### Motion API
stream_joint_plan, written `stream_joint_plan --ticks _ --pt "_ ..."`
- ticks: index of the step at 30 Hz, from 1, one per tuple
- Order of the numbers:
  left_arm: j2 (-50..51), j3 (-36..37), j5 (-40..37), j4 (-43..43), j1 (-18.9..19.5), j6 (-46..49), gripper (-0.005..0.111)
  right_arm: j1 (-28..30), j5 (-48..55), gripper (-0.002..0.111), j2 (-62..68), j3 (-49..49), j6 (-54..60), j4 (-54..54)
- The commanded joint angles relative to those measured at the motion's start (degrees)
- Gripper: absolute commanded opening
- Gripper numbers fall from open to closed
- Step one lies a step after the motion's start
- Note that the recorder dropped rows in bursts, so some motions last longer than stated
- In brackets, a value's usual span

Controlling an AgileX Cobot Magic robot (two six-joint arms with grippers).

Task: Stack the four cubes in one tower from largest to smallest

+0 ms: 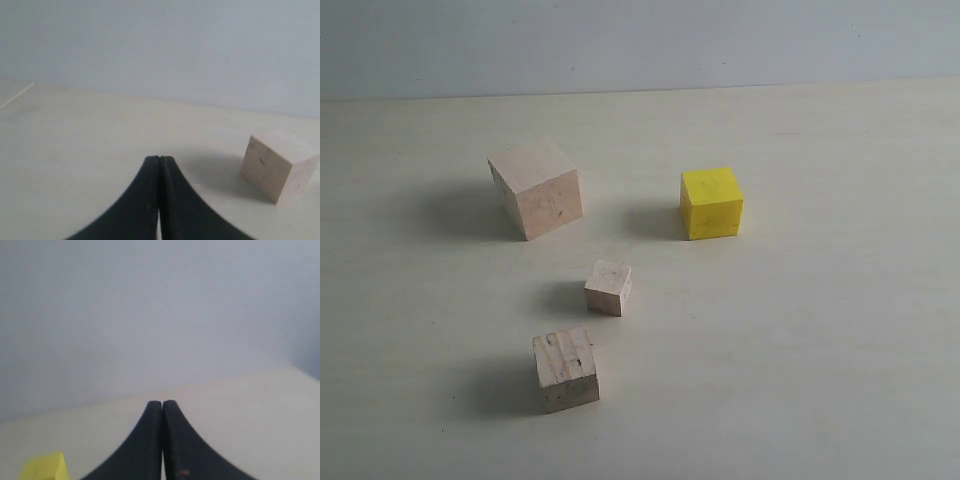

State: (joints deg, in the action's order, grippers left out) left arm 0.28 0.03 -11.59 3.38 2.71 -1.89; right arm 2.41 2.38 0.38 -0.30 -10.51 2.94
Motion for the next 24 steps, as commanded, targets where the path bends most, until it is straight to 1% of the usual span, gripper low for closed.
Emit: stream_joint_plan --ticks 1,4,10,13,15,16,17,18,19,21,23,24 --pt "-0.28 -0.03 8.26 -0.12 0.06 0.33 0.000 0.28 -15.78 0.000 -0.38 0.30 0.05 0.42" --pt "-0.28 -0.03 8.37 -0.12 0.06 0.31 0.000 0.28 -19.90 0.000 -0.38 0.30 0.05 0.42" --pt "-0.28 -0.03 8.37 -0.12 0.06 0.31 0.000 0.28 -20.05 0.000 -0.38 0.30 0.05 0.42" --pt "-0.28 -0.03 8.94 -0.12 0.06 0.31 0.000 0.28 -21.76 0.000 -0.38 0.30 0.05 0.42" --pt "-0.28 -0.03 13.03 -0.23 0.06 0.69 0.000 0.28 -24.59 0.000 -0.38 0.30 0.05 0.42" --pt "-0.28 -0.03 18.46 -0.09 0.06 -1.00 0.000 0.28 -29.00 0.000 -0.38 0.30 0.05 0.42" --pt "-0.28 -0.03 19.34 0.00 0.06 -2.82 0.000 0.28 -31.30 0.000 -0.38 0.30 0.05 -0.45" --pt "-0.28 -1.58 19.44 0.00 0.06 -6.64 0.000 0.28 -32.34 0.000 -0.38 -0.23 0.05 -2.94" --pt "-0.28 -2.53 19.43 0.00 0.06 -7.35 0.000 0.28 -31.55 0.000 -0.38 -1.27 0.05 -3.67" --pt "0.83 -7.15 19.03 0.00 0.06 -7.73 0.000 0.28 -27.04 0.000 -0.18 -5.71 0.05 -4.49" --pt "4.86 -13.74 17.31 0.00 0.06 -7.73 0.000 0.28 -23.54 0.000 3.17 -10.94 -0.08 -4.49" --pt "8.65 -18.14 15.12 0.00 0.06 -7.73 0.000 0.28 -22.22 0.000 5.71 -14.52 -0.08 -4.38"
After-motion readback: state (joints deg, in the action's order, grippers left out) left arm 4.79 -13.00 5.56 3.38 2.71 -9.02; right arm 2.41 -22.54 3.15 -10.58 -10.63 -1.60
